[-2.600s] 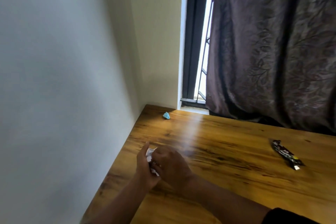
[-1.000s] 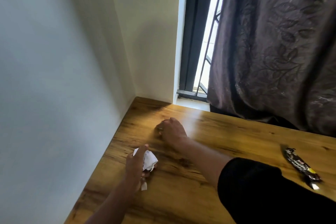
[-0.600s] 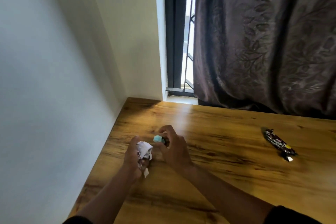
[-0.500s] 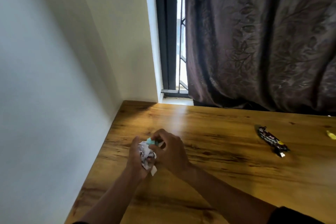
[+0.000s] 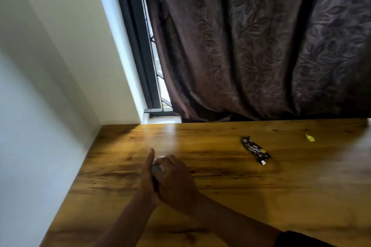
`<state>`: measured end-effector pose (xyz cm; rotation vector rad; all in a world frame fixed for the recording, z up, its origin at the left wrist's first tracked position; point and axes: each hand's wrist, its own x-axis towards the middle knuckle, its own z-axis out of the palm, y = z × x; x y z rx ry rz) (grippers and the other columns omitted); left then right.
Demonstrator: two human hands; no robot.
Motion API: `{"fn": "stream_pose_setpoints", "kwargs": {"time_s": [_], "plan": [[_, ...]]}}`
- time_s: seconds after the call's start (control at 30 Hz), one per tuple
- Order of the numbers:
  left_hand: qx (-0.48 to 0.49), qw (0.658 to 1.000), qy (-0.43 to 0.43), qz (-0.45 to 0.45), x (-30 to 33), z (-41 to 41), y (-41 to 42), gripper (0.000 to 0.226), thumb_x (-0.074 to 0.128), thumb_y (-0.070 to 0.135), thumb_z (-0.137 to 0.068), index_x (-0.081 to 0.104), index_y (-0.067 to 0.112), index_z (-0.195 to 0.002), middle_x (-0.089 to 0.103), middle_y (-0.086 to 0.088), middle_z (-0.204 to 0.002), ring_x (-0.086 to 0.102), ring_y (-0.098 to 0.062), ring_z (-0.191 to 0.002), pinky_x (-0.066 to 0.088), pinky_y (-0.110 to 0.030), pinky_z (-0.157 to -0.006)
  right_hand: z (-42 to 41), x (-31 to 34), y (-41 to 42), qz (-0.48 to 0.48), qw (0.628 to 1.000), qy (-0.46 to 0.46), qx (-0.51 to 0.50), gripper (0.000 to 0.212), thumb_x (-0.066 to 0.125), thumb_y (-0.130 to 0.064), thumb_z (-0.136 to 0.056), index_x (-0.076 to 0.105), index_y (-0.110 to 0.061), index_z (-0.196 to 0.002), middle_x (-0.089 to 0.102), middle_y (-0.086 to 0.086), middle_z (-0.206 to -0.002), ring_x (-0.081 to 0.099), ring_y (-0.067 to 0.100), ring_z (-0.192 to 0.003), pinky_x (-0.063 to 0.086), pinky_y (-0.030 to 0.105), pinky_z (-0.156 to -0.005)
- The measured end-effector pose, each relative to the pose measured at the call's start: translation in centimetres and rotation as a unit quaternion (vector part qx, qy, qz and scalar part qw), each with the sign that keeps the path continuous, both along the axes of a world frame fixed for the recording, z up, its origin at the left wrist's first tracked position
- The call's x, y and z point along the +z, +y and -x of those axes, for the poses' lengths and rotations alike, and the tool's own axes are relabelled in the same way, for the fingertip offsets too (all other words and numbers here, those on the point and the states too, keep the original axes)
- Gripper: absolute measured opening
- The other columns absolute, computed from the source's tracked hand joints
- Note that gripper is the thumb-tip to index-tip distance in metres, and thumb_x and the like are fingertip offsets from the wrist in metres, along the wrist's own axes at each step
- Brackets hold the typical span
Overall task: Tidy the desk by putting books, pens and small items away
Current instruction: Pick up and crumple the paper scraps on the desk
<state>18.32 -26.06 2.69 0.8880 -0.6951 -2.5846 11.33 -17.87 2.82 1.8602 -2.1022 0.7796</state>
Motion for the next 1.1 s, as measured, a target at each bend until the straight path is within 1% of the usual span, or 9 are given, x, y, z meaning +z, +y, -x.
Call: {"fn": "stream_pose_setpoints", "kwargs": {"time_s": [0.07,0.17,0.27,0.37,0.5,0.77,0.9,1.03,1.1], "plan": [[-0.006,0.999,-0.019,0.026,-1.3,1.2,1.0,0.058,0.077,0.064,-0.079,0.071,0.009,-0.098,0.060,-0.010,-0.093,0.062,-0.025,-0.095,0.047,-0.038,-0.090,1.3,0.1,1.5,-0.028,1.000,-0.004,0.008,0.030,0.055,-0.027,-0.088,0.073,-0.012,-0.107,0.064,0.006,-0.117,0.052,0.025,-0.108,0.048,0.041,-0.083],[-0.007,0.998,-0.057,0.038,-2.9,3.0,1.8,0.086,0.088,0.063,-0.064,0.067,0.003,-0.121,0.066,-0.015,-0.094,0.069,-0.028,-0.090,0.057,-0.037,-0.076,4.3,-0.1,3.6,-0.064,0.990,-0.115,0.043,0.028,0.059,-0.022,-0.082,0.077,-0.012,-0.101,0.068,0.004,-0.116,0.052,0.023,-0.108,0.044,0.037,-0.091],[-0.024,0.993,-0.099,0.061,-3.7,5.6,2.8,0.054,0.065,0.053,-0.087,0.065,0.001,-0.103,0.071,-0.014,-0.069,0.071,-0.025,-0.055,0.059,-0.029,-0.051,7.9,-0.7,5.4,-0.036,0.976,-0.216,-0.006,0.027,0.058,-0.021,-0.085,0.078,-0.014,-0.102,0.073,0.001,-0.113,0.060,0.018,-0.106,0.046,0.033,-0.097],[-0.021,0.981,-0.151,0.123,-3.7,7.7,4.1,0.043,0.064,0.041,-0.093,0.057,0.000,-0.084,0.056,-0.016,-0.051,0.052,-0.019,-0.032,0.037,-0.016,-0.032,12.5,-1.2,8.1,-0.030,0.970,-0.189,-0.149,0.030,0.049,-0.027,-0.091,0.073,-0.024,-0.109,0.069,-0.003,-0.109,0.060,0.016,-0.101,0.054,0.040,-0.086],[-0.055,0.978,-0.156,0.130,-3.5,9.4,5.5,0.033,0.056,0.035,-0.101,0.051,0.006,-0.089,0.053,-0.013,-0.051,0.046,-0.015,-0.031,0.031,-0.014,-0.031,19.8,-1.9,12.7,-0.068,0.952,-0.109,-0.279,0.037,0.052,-0.026,-0.091,0.069,-0.027,-0.124,0.062,-0.003,-0.128,0.053,0.025,-0.120,0.046,0.043,-0.098],[-0.111,0.974,-0.165,0.104,-3.4,11.4,7.2,0.037,0.058,0.040,-0.099,0.050,0.005,-0.093,0.053,-0.015,-0.058,0.046,-0.014,-0.033,0.033,-0.016,-0.031,28.2,-2.7,15.0,-0.224,0.857,-0.216,-0.412,0.050,0.062,-0.037,-0.096,0.051,-0.018,-0.141,0.053,0.011,-0.137,0.048,0.034,-0.126,0.047,0.045,-0.100],[-0.120,0.973,-0.160,0.111,-3.1,11.8,8.0,0.041,0.055,0.039,-0.100,0.053,0.002,-0.082,0.051,-0.015,-0.058,0.044,-0.014,-0.036,0.033,-0.016,-0.033,28.8,-3.2,15.2,-0.225,0.863,-0.229,-0.391,0.042,0.066,-0.018,-0.087,0.059,-0.034,-0.126,0.062,0.002,-0.127,0.058,0.029,-0.116,0.053,0.039,-0.093],[-0.103,0.972,-0.175,0.116,-2.9,12.2,8.1,0.037,0.058,0.038,-0.100,0.052,0.002,-0.091,0.051,-0.016,-0.059,0.047,-0.016,-0.035,0.037,-0.018,-0.032,28.6,-3.0,15.2,-0.172,0.840,-0.298,-0.419,0.010,0.069,-0.022,-0.091,0.070,-0.031,-0.093,0.073,-0.010,-0.096,0.067,0.014,-0.085,0.055,0.024,-0.071],[-0.087,0.975,-0.165,0.118,-2.9,12.4,8.2,0.038,0.060,0.040,-0.099,0.055,0.003,-0.092,0.053,-0.016,-0.060,0.049,-0.016,-0.035,0.038,-0.018,-0.031,27.8,-2.3,15.3,-0.121,0.834,-0.356,-0.403,0.006,0.074,-0.026,-0.090,0.072,-0.032,-0.088,0.074,-0.011,-0.094,0.069,0.013,-0.087,0.053,0.024,-0.070]]}}
